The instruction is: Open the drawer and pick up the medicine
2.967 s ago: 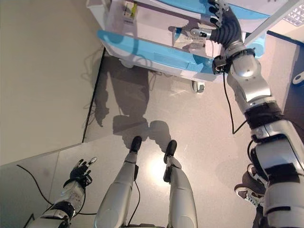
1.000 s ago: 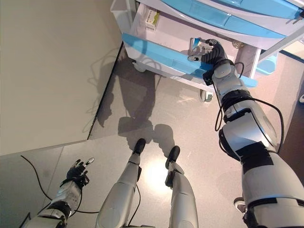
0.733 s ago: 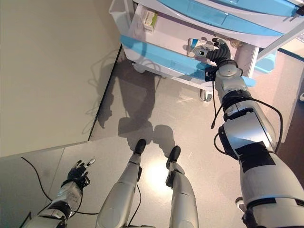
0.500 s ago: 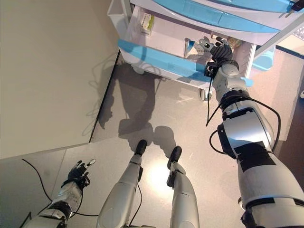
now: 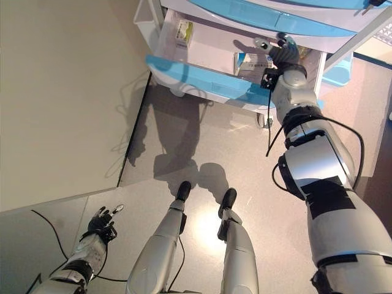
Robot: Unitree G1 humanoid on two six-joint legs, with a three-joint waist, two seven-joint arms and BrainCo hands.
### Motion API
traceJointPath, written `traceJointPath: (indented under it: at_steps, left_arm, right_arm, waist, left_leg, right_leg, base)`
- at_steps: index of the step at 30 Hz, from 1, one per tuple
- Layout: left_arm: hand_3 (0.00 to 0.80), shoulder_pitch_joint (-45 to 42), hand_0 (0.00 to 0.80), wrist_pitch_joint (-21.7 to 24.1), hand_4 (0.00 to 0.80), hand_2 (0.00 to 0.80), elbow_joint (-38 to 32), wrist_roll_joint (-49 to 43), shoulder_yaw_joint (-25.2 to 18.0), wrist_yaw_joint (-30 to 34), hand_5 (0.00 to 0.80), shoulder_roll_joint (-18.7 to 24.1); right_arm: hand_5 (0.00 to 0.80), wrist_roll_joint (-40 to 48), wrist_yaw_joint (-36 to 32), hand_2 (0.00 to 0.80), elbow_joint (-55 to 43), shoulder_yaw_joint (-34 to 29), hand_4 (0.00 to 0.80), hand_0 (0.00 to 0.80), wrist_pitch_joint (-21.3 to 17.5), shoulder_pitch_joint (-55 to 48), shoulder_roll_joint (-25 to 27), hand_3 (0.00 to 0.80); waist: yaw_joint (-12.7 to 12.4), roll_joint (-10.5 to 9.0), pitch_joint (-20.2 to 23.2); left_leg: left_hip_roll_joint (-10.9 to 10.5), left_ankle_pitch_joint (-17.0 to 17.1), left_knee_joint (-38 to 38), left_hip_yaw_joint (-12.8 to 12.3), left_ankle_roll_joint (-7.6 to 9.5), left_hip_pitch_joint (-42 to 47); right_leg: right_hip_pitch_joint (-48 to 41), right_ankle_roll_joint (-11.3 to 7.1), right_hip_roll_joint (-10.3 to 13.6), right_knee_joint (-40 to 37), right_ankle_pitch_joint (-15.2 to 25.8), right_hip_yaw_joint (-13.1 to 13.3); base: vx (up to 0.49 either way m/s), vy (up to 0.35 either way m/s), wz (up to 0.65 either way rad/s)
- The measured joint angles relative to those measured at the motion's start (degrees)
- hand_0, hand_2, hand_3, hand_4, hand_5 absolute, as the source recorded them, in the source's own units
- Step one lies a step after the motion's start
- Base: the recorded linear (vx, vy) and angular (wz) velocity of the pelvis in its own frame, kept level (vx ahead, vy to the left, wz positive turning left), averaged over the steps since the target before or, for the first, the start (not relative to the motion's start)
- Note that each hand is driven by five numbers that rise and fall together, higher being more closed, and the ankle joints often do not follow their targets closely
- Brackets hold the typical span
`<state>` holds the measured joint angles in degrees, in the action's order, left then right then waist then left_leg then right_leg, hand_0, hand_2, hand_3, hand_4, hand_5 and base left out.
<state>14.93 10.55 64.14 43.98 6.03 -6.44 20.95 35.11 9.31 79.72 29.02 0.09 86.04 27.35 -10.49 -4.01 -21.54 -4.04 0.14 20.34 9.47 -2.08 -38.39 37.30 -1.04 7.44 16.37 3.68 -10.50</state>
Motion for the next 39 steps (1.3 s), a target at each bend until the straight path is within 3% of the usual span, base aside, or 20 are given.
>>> traceJointPath:
  at_steps: [3, 12, 25, 30, 39]
  left_arm:
    - [0.000, 0.0, 0.000, 0.0, 0.000, 0.000, 0.0, 0.0, 0.0, -0.3, 0.000, -0.1]
    - [0.000, -0.1, 0.000, 0.0, 0.000, 0.000, 0.0, -0.4, 0.1, -0.8, 0.000, -0.1]
    - [0.000, 0.0, 0.000, 0.1, 0.000, 0.000, -2.4, -0.4, 1.9, -0.3, 0.000, 0.0]
    - [0.000, 0.1, 0.000, 0.1, 0.000, 0.000, -3.0, -0.5, 2.0, -0.3, 0.000, -0.1]
    - [0.000, 0.0, 0.000, 1.1, 0.000, 0.000, -5.6, -0.7, 4.0, -0.9, 0.000, -0.2]
  right_arm:
    - [0.000, -11.2, 0.0, 0.000, 1.7, 6.7, 0.000, 0.000, 1.2, 1.7, 0.1, 0.000]
    - [0.000, -33.2, -0.1, 0.000, 3.3, 13.9, 0.000, 0.000, 2.9, 2.1, 0.2, 0.000]
    - [0.000, -37.3, -0.3, 0.000, 6.3, 13.6, 0.000, 0.000, 3.7, 2.1, 2.0, 0.000]
    - [0.000, -43.3, -0.1, 0.000, 6.1, 14.4, 0.000, 0.000, 4.0, 2.1, 2.9, 0.000]
    - [0.000, -56.1, 4.0, 0.000, 3.2, 17.3, 0.000, 0.000, 4.3, 1.9, 4.3, 0.000]
  waist:
    - [0.0, 0.00, 0.0]
    - [-0.2, 0.04, -0.1]
    - [-1.7, 0.53, -1.1]
    - [-1.6, 0.65, -3.3]
    - [-1.7, 0.98, -3.5]
  left_leg:
    - [0.0, 0.0, 0.0, 0.1, 0.02, -0.2]
    - [-0.2, 0.3, -0.4, 1.4, -0.17, -0.8]
    - [-0.8, 1.8, -2.6, 4.2, -0.61, -1.3]
    - [-0.8, 1.9, -2.6, 4.3, -0.63, -1.3]
    - [-1.1, 2.9, -4.0, 5.0, -1.11, -1.5]
  right_leg:
    - [0.0, -0.02, 0.1, -0.1, 0.0, -0.3]
    - [0.1, 0.05, 0.3, -0.1, -0.3, -1.5]
    - [1.0, 0.12, 1.0, 1.0, -1.5, -3.3]
    - [1.1, 0.12, 1.2, 1.4, -1.6, -3.3]
    - [1.7, 0.03, 1.7, 1.9, -2.1, -3.9]
  base:
    - [0.001, -0.013, 0.05]
    - [0.010, -0.019, 0.06]
    - [0.017, -0.015, 0.12]
    - [0.000, 0.000, 0.00]
    - [0.000, -0.004, 0.05]
